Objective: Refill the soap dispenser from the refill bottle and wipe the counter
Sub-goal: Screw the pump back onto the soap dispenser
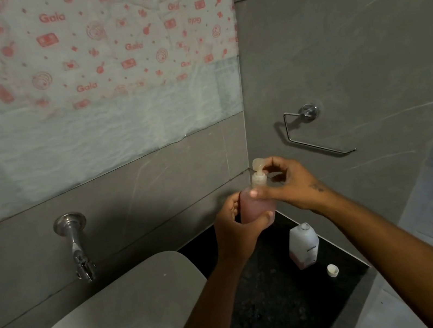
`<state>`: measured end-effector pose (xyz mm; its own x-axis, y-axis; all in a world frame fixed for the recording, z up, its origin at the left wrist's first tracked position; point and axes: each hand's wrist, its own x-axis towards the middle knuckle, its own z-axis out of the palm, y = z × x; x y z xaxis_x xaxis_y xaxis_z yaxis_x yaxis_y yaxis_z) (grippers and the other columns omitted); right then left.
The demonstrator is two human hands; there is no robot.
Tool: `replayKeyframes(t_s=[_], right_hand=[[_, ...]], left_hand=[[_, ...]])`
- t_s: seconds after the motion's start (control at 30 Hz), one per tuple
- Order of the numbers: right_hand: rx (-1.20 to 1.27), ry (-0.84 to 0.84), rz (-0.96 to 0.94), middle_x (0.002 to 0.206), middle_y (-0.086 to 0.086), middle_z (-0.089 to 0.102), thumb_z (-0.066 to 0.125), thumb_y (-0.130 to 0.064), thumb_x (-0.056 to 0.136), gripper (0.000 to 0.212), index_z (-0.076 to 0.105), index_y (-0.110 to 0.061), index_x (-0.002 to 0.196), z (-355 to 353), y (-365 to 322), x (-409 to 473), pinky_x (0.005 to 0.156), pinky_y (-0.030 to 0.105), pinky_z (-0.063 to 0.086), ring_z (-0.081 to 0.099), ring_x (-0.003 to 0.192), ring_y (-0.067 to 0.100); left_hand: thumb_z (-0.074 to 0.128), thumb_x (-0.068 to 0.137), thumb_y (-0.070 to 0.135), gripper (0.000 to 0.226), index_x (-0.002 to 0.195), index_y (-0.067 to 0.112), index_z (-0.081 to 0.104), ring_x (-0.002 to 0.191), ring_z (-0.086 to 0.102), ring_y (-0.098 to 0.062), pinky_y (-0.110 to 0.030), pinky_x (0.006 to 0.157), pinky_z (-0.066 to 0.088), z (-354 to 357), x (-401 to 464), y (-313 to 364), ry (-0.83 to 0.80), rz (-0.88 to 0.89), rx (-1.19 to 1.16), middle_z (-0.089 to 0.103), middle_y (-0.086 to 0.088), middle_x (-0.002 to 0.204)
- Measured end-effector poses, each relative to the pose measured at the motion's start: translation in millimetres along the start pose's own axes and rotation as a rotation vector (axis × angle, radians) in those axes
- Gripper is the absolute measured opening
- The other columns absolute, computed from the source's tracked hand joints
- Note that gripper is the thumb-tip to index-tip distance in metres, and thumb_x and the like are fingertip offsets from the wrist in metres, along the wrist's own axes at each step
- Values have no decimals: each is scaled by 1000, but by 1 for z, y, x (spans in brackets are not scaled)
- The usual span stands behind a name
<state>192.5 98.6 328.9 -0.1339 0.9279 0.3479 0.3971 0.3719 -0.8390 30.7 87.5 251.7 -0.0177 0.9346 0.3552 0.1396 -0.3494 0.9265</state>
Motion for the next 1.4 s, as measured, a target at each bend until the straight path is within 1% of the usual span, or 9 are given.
replayKeyframes(t_s=[0.27, 0.4, 0.57, 0.7, 0.83, 0.93, 1.03, 1.13, 1.4], right_hand=[[-34, -53, 28, 117, 1, 67, 86, -36, 67, 61, 62, -17, 119, 0, 5, -1, 102, 41, 49, 62, 112, 13], [191, -25, 35, 110, 9, 72, 81, -33, 71, 46, 70, -10, 109, 0, 3, -5, 95, 52, 53, 67, 106, 26], [105, -46, 11, 116, 3, 68, 83, -37, 67, 55, 64, -18, 114, -1, 5, -1, 94, 33, 54, 65, 109, 14], [248, -45, 21, 111, 2, 73, 80, -29, 69, 41, 71, -16, 107, 0, 5, -3, 92, 33, 57, 68, 108, 19], [103, -5, 28, 108, 7, 70, 85, -42, 58, 64, 66, -12, 111, 1, 6, -1, 89, 35, 55, 68, 103, 21], [212, -70, 45, 108, 0, 72, 83, -22, 73, 52, 65, -10, 121, -1, 6, -3, 85, 29, 57, 69, 103, 16], [198, -11, 15, 83, -2, 71, 84, -17, 73, 25, 70, -6, 91, 0, 7, -2, 71, 28, 55, 68, 79, 13], [131, 56, 32, 73, 3, 64, 90, -30, 63, 33, 62, -15, 73, 5, 4, 0, 63, 30, 51, 60, 67, 13], [144, 12, -9, 93, 8, 76, 87, -35, 59, 44, 76, -9, 93, -4, 6, -4, 82, 40, 60, 72, 90, 25]], left_hand=[[87, 63, 31, 54, 113, 37, 66, 100, 69, 0, -16, 74, 58, 1, 0, -1, -11, 10, 7, 72, 15, 109], [91, 67, 20, 55, 112, 39, 64, 98, 68, 1, -20, 74, 60, 0, 1, -3, -10, -18, 6, 69, 19, 108], [89, 63, 30, 52, 104, 49, 63, 99, 68, 4, -18, 73, 59, 0, -2, 0, -19, -9, -7, 71, 21, 105], [83, 55, 47, 51, 100, 51, 61, 96, 67, 9, -14, 69, 57, -1, -4, 2, -13, -10, -5, 68, 25, 102], [83, 55, 46, 49, 100, 49, 62, 96, 68, 5, -15, 70, 57, 1, -4, 2, -17, 2, -9, 70, 23, 102], [84, 56, 47, 50, 101, 51, 62, 96, 68, 4, -14, 69, 57, 1, -4, 2, -15, -1, -3, 71, 23, 103], [85, 54, 47, 50, 96, 61, 63, 96, 67, 8, -12, 68, 56, 2, -5, 3, -16, -20, -1, 70, 32, 98], [84, 53, 49, 52, 97, 64, 60, 98, 66, 10, -11, 69, 55, 4, -6, 2, -28, -25, 14, 68, 29, 103], [88, 60, 36, 58, 112, 39, 64, 101, 70, -7, -23, 76, 61, 1, -6, -6, -24, -45, 2, 71, 14, 111]])
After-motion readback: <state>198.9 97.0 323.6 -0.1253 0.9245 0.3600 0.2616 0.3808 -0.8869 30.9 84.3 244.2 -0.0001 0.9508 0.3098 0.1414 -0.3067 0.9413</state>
